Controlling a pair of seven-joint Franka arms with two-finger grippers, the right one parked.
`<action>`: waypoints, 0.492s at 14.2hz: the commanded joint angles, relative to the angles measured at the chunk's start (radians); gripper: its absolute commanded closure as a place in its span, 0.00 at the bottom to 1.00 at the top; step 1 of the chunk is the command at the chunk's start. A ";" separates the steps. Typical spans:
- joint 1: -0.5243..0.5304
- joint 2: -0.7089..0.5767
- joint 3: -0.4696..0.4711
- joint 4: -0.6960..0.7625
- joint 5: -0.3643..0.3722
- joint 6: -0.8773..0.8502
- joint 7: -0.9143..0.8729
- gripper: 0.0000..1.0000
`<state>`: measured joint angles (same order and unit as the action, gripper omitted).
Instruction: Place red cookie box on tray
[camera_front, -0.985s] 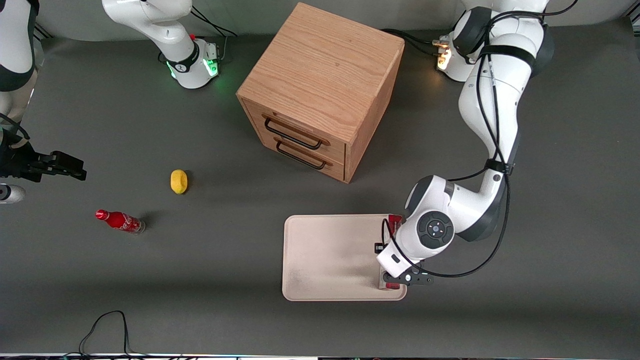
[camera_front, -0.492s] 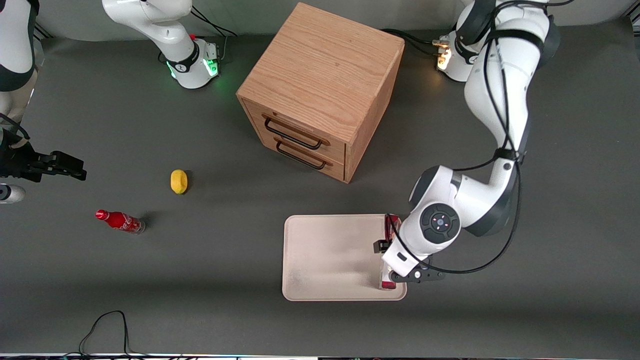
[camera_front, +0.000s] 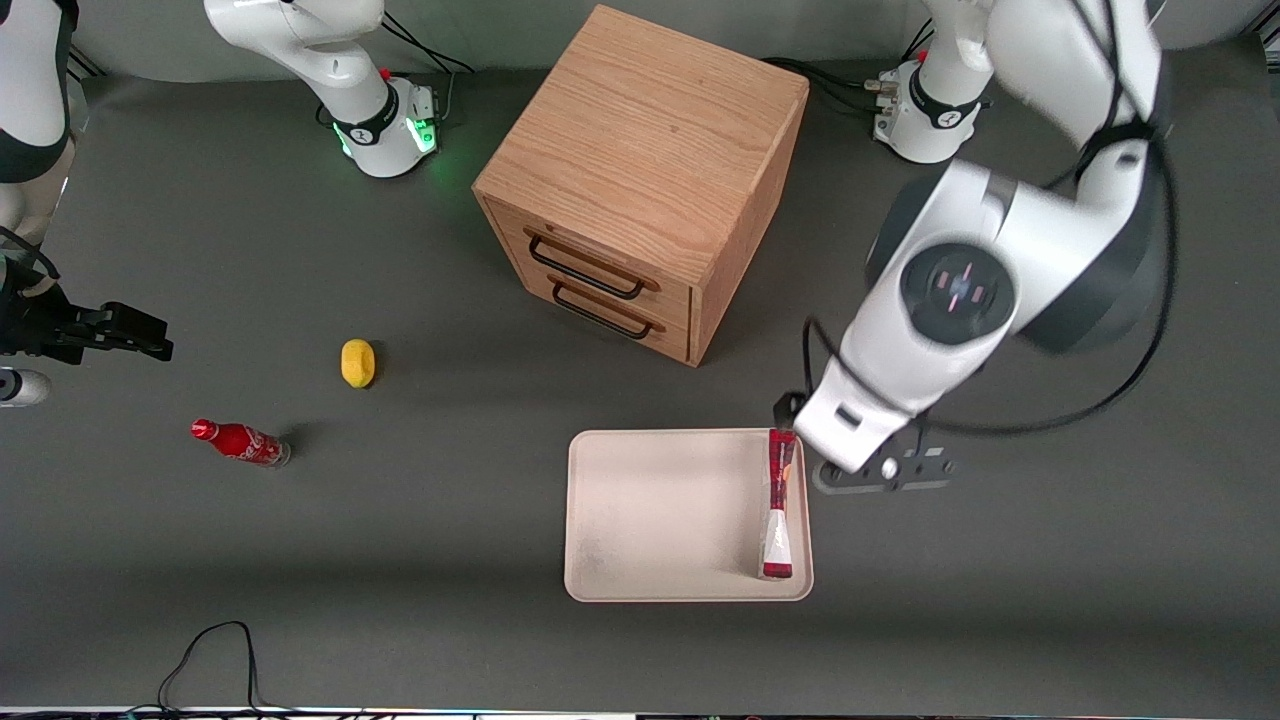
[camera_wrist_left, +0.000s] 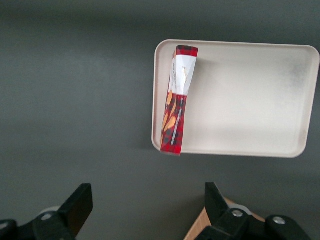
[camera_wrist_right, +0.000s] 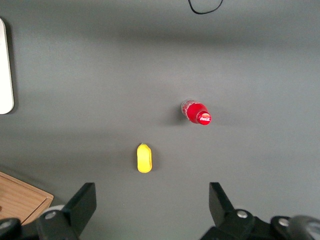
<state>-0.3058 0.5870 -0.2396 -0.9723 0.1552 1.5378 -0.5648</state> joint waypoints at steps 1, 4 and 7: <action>-0.001 -0.100 0.011 -0.043 0.009 -0.082 -0.012 0.00; 0.055 -0.192 0.014 -0.109 0.009 -0.142 0.005 0.00; 0.144 -0.312 0.014 -0.277 -0.008 -0.107 0.119 0.00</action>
<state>-0.2235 0.3953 -0.2259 -1.0697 0.1563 1.3906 -0.5215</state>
